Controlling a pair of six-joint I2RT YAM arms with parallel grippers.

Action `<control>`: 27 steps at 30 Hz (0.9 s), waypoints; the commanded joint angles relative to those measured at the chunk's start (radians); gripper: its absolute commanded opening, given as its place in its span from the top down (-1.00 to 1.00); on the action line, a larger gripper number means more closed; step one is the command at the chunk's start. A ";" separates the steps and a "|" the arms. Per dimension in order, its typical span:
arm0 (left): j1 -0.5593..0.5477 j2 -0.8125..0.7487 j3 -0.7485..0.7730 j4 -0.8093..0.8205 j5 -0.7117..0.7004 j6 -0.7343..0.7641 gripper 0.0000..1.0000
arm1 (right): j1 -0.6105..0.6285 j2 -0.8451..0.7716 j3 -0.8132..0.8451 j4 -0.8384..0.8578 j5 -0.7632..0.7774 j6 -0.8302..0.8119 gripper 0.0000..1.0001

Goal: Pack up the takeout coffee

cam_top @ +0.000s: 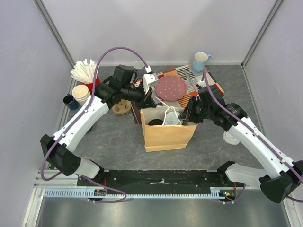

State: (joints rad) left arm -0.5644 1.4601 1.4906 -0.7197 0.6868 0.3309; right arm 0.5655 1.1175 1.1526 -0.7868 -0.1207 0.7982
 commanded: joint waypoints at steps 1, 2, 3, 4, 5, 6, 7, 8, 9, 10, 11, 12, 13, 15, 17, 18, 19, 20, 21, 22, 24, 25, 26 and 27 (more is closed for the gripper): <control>0.001 -0.087 -0.068 -0.080 -0.013 -0.007 0.96 | -0.004 0.070 0.022 -0.134 -0.052 -0.106 1.00; 0.001 -0.096 -0.087 -0.077 -0.013 -0.001 0.96 | -0.004 0.093 0.019 -0.138 -0.063 -0.125 1.00; 0.001 -0.105 -0.104 -0.076 -0.013 0.000 0.96 | -0.004 0.103 0.015 -0.138 -0.077 -0.132 1.00; 0.001 -0.112 -0.121 -0.076 -0.013 -0.003 0.95 | -0.004 0.128 0.016 -0.137 -0.080 -0.143 1.00; 0.001 -0.118 -0.124 -0.076 -0.007 -0.018 0.95 | -0.006 0.140 0.018 -0.146 -0.076 -0.154 1.00; 0.001 -0.116 -0.124 -0.078 0.000 -0.026 0.96 | -0.004 0.152 0.022 -0.149 -0.071 -0.169 1.00; 0.001 -0.118 -0.122 -0.076 0.023 -0.029 0.95 | -0.004 0.171 0.021 -0.149 -0.063 -0.172 1.00; 0.001 -0.112 -0.121 -0.073 0.032 -0.036 0.95 | -0.004 0.180 0.019 -0.146 -0.065 -0.174 1.00; 0.001 -0.107 -0.119 -0.066 0.037 -0.042 0.95 | -0.003 0.191 0.018 -0.146 -0.068 -0.183 1.00; 0.001 -0.104 -0.118 -0.058 0.036 -0.047 0.95 | -0.003 0.214 0.016 -0.147 -0.071 -0.189 1.00; 0.001 -0.095 -0.118 -0.047 0.033 -0.050 0.96 | 0.000 0.225 0.016 -0.158 -0.074 -0.197 1.00; 0.001 -0.092 -0.115 -0.041 0.030 -0.052 0.95 | 0.005 0.235 0.015 -0.164 -0.074 -0.209 0.99; 0.001 -0.089 -0.115 -0.038 0.020 -0.056 0.95 | 0.007 0.248 0.016 -0.178 -0.070 -0.215 0.97; 0.001 -0.081 -0.105 -0.034 0.014 -0.056 0.95 | 0.008 0.251 0.024 -0.193 -0.053 -0.223 0.85; 0.001 -0.079 -0.098 -0.032 0.007 -0.053 0.95 | 0.008 0.242 0.036 -0.227 0.001 -0.232 0.75; 0.001 -0.075 -0.092 -0.032 0.003 -0.050 0.96 | 0.008 0.237 0.050 -0.235 0.018 -0.232 0.61; 0.001 -0.073 -0.089 -0.032 0.002 -0.044 0.95 | 0.008 0.232 0.059 -0.247 0.033 -0.232 0.54; 0.001 -0.070 -0.087 -0.030 0.000 -0.041 0.95 | 0.010 0.232 0.068 -0.252 0.045 -0.234 0.47; 0.001 -0.069 -0.082 -0.032 0.002 -0.036 0.95 | 0.008 0.240 0.090 -0.256 0.046 -0.234 0.36; 0.001 -0.066 -0.079 -0.032 0.002 -0.033 0.95 | 0.008 0.245 0.104 -0.262 0.044 -0.237 0.30; 0.001 -0.064 -0.073 -0.037 0.002 -0.026 0.95 | 0.014 0.255 0.148 -0.266 0.035 -0.240 0.10; 0.001 -0.064 -0.072 -0.040 0.002 -0.015 0.95 | 0.017 0.255 0.166 -0.264 0.036 -0.243 0.03; 0.001 -0.064 -0.072 -0.041 0.000 -0.010 0.96 | 0.030 0.255 0.206 -0.266 0.041 -0.247 -0.11; 0.001 -0.064 -0.072 -0.044 -0.004 -0.006 0.96 | 0.037 0.252 0.228 -0.264 0.044 -0.255 -0.20</control>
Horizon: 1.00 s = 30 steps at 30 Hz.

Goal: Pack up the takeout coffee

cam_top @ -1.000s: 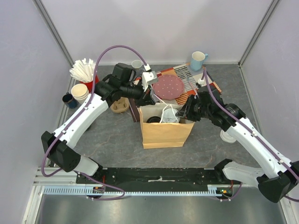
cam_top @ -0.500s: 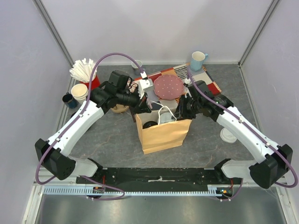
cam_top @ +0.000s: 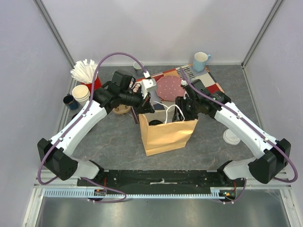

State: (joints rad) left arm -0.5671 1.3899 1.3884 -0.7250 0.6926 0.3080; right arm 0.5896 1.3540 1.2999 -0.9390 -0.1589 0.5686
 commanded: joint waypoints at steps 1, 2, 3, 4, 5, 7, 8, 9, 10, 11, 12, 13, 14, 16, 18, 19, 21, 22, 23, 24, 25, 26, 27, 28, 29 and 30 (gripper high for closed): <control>0.004 0.006 0.032 -0.039 -0.010 0.023 0.95 | 0.022 0.011 0.100 -0.106 0.085 -0.035 -0.31; 0.004 0.008 0.034 -0.037 -0.013 0.026 0.96 | 0.050 0.007 0.134 -0.101 0.090 -0.045 -0.46; 0.004 0.009 0.035 -0.040 -0.016 0.029 0.96 | 0.065 0.001 0.145 -0.093 0.085 -0.052 -0.52; 0.004 0.009 0.037 -0.039 -0.016 0.036 0.95 | 0.081 -0.006 0.154 -0.072 0.081 -0.056 -0.63; 0.004 0.009 0.038 -0.037 -0.016 0.037 0.95 | 0.113 -0.012 0.163 -0.055 0.073 -0.056 -0.96; 0.004 0.009 0.038 -0.036 -0.016 0.043 0.96 | 0.147 -0.026 0.168 -0.006 0.055 -0.064 -0.96; 0.004 0.008 0.037 -0.036 -0.018 0.048 0.95 | 0.182 -0.030 0.176 0.005 0.053 -0.072 -0.96; 0.004 0.008 0.035 -0.034 -0.018 0.049 0.95 | 0.199 -0.036 0.182 0.014 0.052 -0.093 -0.96; 0.004 0.008 0.034 -0.033 -0.018 0.055 0.95 | 0.213 -0.039 0.190 0.026 0.048 -0.104 -0.96; 0.004 0.009 0.032 -0.033 -0.018 0.057 0.96 | 0.231 -0.044 0.202 0.034 0.044 -0.113 -0.96; 0.004 0.008 0.031 -0.033 -0.016 0.059 0.95 | 0.237 -0.058 0.205 0.054 0.035 -0.125 -0.96; 0.004 0.011 0.029 -0.033 -0.016 0.063 0.95 | 0.240 -0.065 0.205 0.068 0.026 -0.130 -0.96; 0.004 0.008 0.027 -0.033 -0.015 0.066 0.95 | 0.242 -0.075 0.206 0.083 0.009 -0.136 -0.96; 0.004 0.009 0.024 -0.033 -0.015 0.075 0.95 | 0.243 -0.107 0.203 0.138 -0.008 -0.159 -0.96; 0.004 0.011 0.026 -0.033 -0.012 0.080 0.96 | 0.242 -0.142 0.193 0.179 -0.027 -0.173 -0.96; 0.004 0.012 0.026 -0.033 -0.008 0.079 0.96 | 0.242 -0.151 0.187 0.222 -0.033 -0.185 -0.96; 0.004 0.012 0.026 -0.037 0.001 0.077 0.95 | 0.242 -0.183 0.170 0.274 -0.040 -0.199 -0.96; 0.004 0.012 0.026 -0.037 0.005 0.077 0.95 | 0.242 -0.187 0.165 0.285 -0.042 -0.205 -0.96; 0.004 0.014 0.024 -0.039 0.007 0.077 0.96 | 0.242 -0.193 0.164 0.295 -0.039 -0.214 -0.96; 0.004 0.012 0.024 -0.042 0.011 0.079 0.96 | 0.243 -0.199 0.164 0.305 -0.036 -0.222 -0.96; 0.004 0.014 0.023 -0.042 0.015 0.077 0.95 | 0.242 -0.200 0.168 0.309 -0.034 -0.230 -0.97; 0.004 0.014 0.023 -0.044 0.016 0.077 0.96 | 0.243 -0.202 0.173 0.316 -0.034 -0.239 -0.96; 0.004 0.012 0.023 -0.044 0.021 0.077 0.95 | 0.242 -0.207 0.176 0.331 -0.030 -0.243 -0.96; 0.004 0.011 0.023 -0.045 0.022 0.077 0.95 | 0.242 -0.207 0.179 0.341 -0.019 -0.246 -0.96; 0.004 0.011 0.024 -0.045 0.025 0.080 0.96 | 0.242 -0.210 0.185 0.354 -0.013 -0.259 -0.96; 0.004 0.009 0.024 -0.045 0.022 0.082 0.95 | 0.242 -0.211 0.188 0.380 -0.010 -0.265 -0.96</control>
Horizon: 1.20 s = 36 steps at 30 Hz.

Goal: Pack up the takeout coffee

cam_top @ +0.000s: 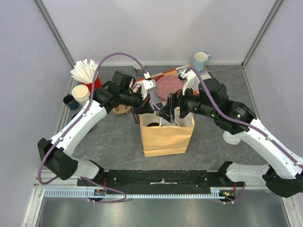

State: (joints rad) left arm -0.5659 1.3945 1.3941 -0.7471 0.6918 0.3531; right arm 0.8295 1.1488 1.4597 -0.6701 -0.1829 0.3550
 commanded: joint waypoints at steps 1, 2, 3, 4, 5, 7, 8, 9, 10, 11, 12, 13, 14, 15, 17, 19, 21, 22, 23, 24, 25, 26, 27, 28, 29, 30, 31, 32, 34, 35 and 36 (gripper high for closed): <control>0.003 0.005 0.023 -0.024 0.023 0.038 0.89 | 0.002 -0.006 0.033 0.125 0.022 -0.057 -0.96; 0.003 0.001 0.029 -0.026 0.020 0.041 0.82 | 0.003 -0.004 0.047 0.138 0.025 -0.062 -0.96; 0.003 0.001 0.034 -0.029 0.014 0.041 0.66 | 0.002 0.005 0.054 0.162 0.031 -0.074 -0.96; 0.003 0.000 0.037 -0.029 0.008 0.044 0.57 | 0.002 0.011 0.063 0.170 0.033 -0.080 -0.96; 0.003 -0.002 0.045 -0.032 0.002 0.044 0.46 | 0.002 0.018 0.082 0.181 0.033 -0.088 -0.96; 0.004 -0.006 0.049 -0.034 -0.011 0.049 0.16 | 0.002 0.043 0.102 0.205 0.028 -0.111 -0.96; 0.004 -0.008 0.057 -0.040 -0.012 0.049 0.08 | 0.002 0.052 0.125 0.210 0.030 -0.120 -0.96; 0.004 -0.012 0.060 -0.040 -0.017 0.052 -0.07 | 0.002 0.072 0.136 0.222 0.030 -0.128 -0.96; 0.004 -0.015 0.065 -0.040 -0.021 0.052 -0.14 | 0.002 0.083 0.145 0.228 0.030 -0.140 -0.96; 0.004 -0.018 0.071 -0.040 -0.024 0.053 -0.18 | 0.003 0.091 0.160 0.236 0.025 -0.146 -0.96; 0.004 -0.022 0.075 -0.040 -0.031 0.053 -0.23 | 0.003 0.109 0.166 0.256 0.020 -0.151 -0.96; 0.004 -0.026 0.078 -0.040 -0.034 0.052 -0.26 | 0.002 0.117 0.169 0.267 0.014 -0.154 -0.96; 0.006 -0.032 0.082 -0.040 -0.034 0.052 -0.28 | 0.002 0.132 0.177 0.280 0.004 -0.165 -0.96; 0.006 -0.037 0.080 -0.038 -0.037 0.052 -0.30 | 0.002 0.137 0.180 0.300 -0.016 -0.166 -0.96; 0.008 -0.048 0.077 -0.037 -0.040 0.052 -0.32 | 0.002 0.152 0.186 0.325 -0.033 -0.174 -0.96; 0.008 -0.060 0.074 -0.034 -0.048 0.050 -0.33 | 0.000 0.158 0.188 0.359 -0.056 -0.183 -0.96; 0.009 -0.063 0.072 -0.032 -0.054 0.049 -0.37 | 0.002 0.166 0.189 0.389 -0.076 -0.195 -0.96; 0.009 -0.065 0.071 -0.032 -0.055 0.050 -0.39 | 0.000 0.167 0.189 0.397 -0.078 -0.198 -0.96; 0.011 -0.065 0.071 -0.032 -0.058 0.050 -0.40 | 0.000 0.175 0.189 0.403 -0.079 -0.200 -0.96; 0.012 -0.066 0.071 -0.034 -0.063 0.049 -0.42 | 0.002 0.180 0.191 0.409 -0.081 -0.208 -0.96; 0.014 -0.066 0.072 -0.031 -0.067 0.046 -0.43 | -0.006 0.184 0.192 0.408 -0.078 -0.211 -0.96; 0.015 -0.066 0.074 -0.031 -0.074 0.044 -0.46 | -0.009 0.193 0.192 0.408 -0.076 -0.211 -0.96; 0.018 -0.066 0.075 -0.029 -0.077 0.040 -0.47 | -0.013 0.196 0.192 0.412 -0.078 -0.211 -0.96; 0.021 -0.068 0.080 -0.023 -0.080 0.037 -0.48 | -0.018 0.203 0.194 0.415 -0.081 -0.211 -0.96; 0.023 -0.069 0.082 -0.021 -0.083 0.035 -0.49 | -0.030 0.210 0.194 0.420 -0.087 -0.209 -0.96; 0.027 -0.071 0.085 -0.017 -0.090 0.032 -0.53 | -0.036 0.215 0.197 0.426 -0.092 -0.208 -0.96; 0.029 -0.074 0.089 -0.014 -0.095 0.030 -0.54 | -0.044 0.221 0.200 0.432 -0.102 -0.196 -0.96; 0.031 -0.077 0.091 -0.011 -0.098 0.032 -0.57 | -0.061 0.230 0.202 0.437 -0.121 -0.192 -0.96; 0.034 -0.083 0.098 -0.011 -0.103 0.032 -0.64 | -0.078 0.241 0.206 0.449 -0.141 -0.177 -0.96; 0.034 -0.084 0.097 -0.011 -0.104 0.030 -0.65 | -0.093 0.252 0.209 0.452 -0.159 -0.174 -0.96; 0.035 -0.091 0.098 -0.011 -0.107 0.030 -0.66 | -0.098 0.258 0.212 0.455 -0.164 -0.172 -0.96</control>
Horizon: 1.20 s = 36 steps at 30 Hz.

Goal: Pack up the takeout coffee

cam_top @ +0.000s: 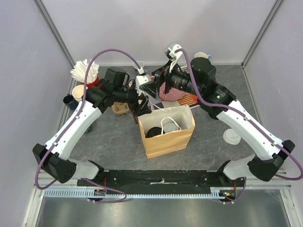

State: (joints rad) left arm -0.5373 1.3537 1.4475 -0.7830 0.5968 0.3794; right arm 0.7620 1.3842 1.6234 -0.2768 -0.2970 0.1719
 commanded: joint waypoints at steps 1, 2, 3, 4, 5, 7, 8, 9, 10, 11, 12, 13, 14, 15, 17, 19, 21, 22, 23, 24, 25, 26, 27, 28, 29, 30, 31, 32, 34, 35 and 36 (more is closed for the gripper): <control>0.007 -0.053 0.045 0.025 -0.014 0.004 -0.66 | -0.036 0.030 0.053 0.062 -0.051 0.012 -0.96; 0.008 -0.059 0.047 0.025 -0.015 0.001 -0.67 | -0.039 0.044 0.055 0.062 -0.063 0.012 -0.96; 0.008 -0.061 0.047 0.025 -0.017 -0.002 -0.67 | -0.039 0.052 0.059 0.062 -0.067 0.012 -0.96; 0.010 -0.070 0.051 0.025 -0.018 -0.004 -0.67 | -0.044 0.068 0.064 0.062 -0.073 0.012 -0.96; 0.011 -0.071 0.054 0.027 -0.020 -0.005 -0.68 | -0.046 0.076 0.067 0.062 -0.077 0.014 -0.96; 0.013 -0.085 0.062 0.030 -0.020 -0.007 -0.68 | -0.052 0.104 0.079 0.062 -0.082 0.015 -0.96; 0.014 -0.088 0.065 0.031 -0.023 -0.010 -0.68 | -0.055 0.110 0.084 0.062 -0.083 0.018 -0.96; 0.016 -0.093 0.070 0.040 -0.025 -0.014 -0.68 | -0.061 0.119 0.095 0.062 -0.085 0.020 -0.96; 0.017 -0.100 0.073 0.045 -0.028 -0.016 -0.68 | -0.062 0.134 0.099 0.062 -0.085 0.020 -0.96; 0.020 -0.102 0.074 0.050 -0.032 -0.028 -0.68 | -0.064 0.142 0.104 0.062 -0.087 0.021 -0.96; 0.023 -0.106 0.079 0.059 -0.034 -0.033 -0.68 | -0.067 0.151 0.113 0.062 -0.082 0.021 -0.96; 0.025 -0.111 0.080 0.063 -0.034 -0.039 -0.68 | -0.070 0.167 0.118 0.062 -0.079 0.021 -0.96; 0.030 -0.111 0.082 0.065 -0.037 -0.053 -0.68 | -0.072 0.174 0.124 0.062 -0.074 0.026 -0.96; 0.033 -0.113 0.085 0.068 -0.037 -0.060 -0.68 | -0.073 0.185 0.134 0.062 -0.070 0.028 -0.96; 0.043 -0.117 0.085 0.070 -0.034 -0.083 -0.68 | -0.075 0.211 0.147 0.067 -0.070 0.035 -0.96; 0.056 -0.119 0.082 0.073 -0.032 -0.105 -0.68 | -0.075 0.236 0.165 0.079 -0.083 0.040 -0.96; 0.065 -0.119 0.083 0.077 -0.031 -0.117 -0.68 | -0.075 0.259 0.179 0.090 -0.091 0.047 -0.96; 0.072 -0.120 0.083 0.079 -0.028 -0.131 -0.68 | -0.075 0.268 0.184 0.096 -0.096 0.048 -0.96; 0.079 -0.123 0.085 0.083 -0.025 -0.137 -0.68 | -0.075 0.274 0.197 0.096 -0.094 0.048 -0.96; 0.083 -0.126 0.083 0.088 -0.022 -0.142 -0.68 | -0.076 0.288 0.202 0.096 -0.096 0.048 -0.96; 0.097 -0.130 0.083 0.097 -0.009 -0.154 -0.68 | -0.076 0.294 0.207 0.096 -0.087 0.048 -0.96; 0.105 -0.131 0.085 0.102 -0.003 -0.161 -0.68 | -0.081 0.299 0.213 0.097 -0.077 0.049 -0.96; 0.123 -0.136 0.083 0.106 0.010 -0.180 -0.68 | -0.084 0.306 0.214 0.096 -0.067 0.055 -0.96; 0.135 -0.134 0.082 0.116 0.018 -0.191 -0.68 | -0.089 0.311 0.216 0.096 -0.041 0.060 -0.96; 0.146 -0.136 0.082 0.122 0.026 -0.203 -0.68 | -0.098 0.315 0.214 0.096 -0.024 0.069 -0.96; 0.172 -0.134 0.083 0.126 0.040 -0.233 -0.68 | -0.105 0.319 0.214 0.096 -0.008 0.084 -0.96; 0.184 -0.134 0.083 0.143 0.041 -0.252 -0.68 | -0.112 0.323 0.214 0.096 0.025 0.093 -0.96; 0.197 -0.133 0.083 0.152 0.040 -0.270 -0.68 | -0.127 0.331 0.213 0.096 0.039 0.101 -0.96; 0.237 -0.133 0.082 0.183 0.018 -0.341 -0.65 | -0.142 0.337 0.213 0.096 0.062 0.124 -0.96; 0.250 -0.131 0.083 0.192 0.009 -0.359 -0.64 | -0.154 0.343 0.214 0.097 0.064 0.127 -0.96; 0.279 -0.128 0.083 0.203 -0.003 -0.370 -0.63 | -0.161 0.348 0.217 0.096 0.062 0.130 -0.96</control>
State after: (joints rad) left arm -0.3450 1.2987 1.4639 -0.7547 0.5285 0.1253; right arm 0.7177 1.6836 1.8359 -0.0891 -0.4397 0.3191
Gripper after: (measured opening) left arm 0.825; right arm 0.982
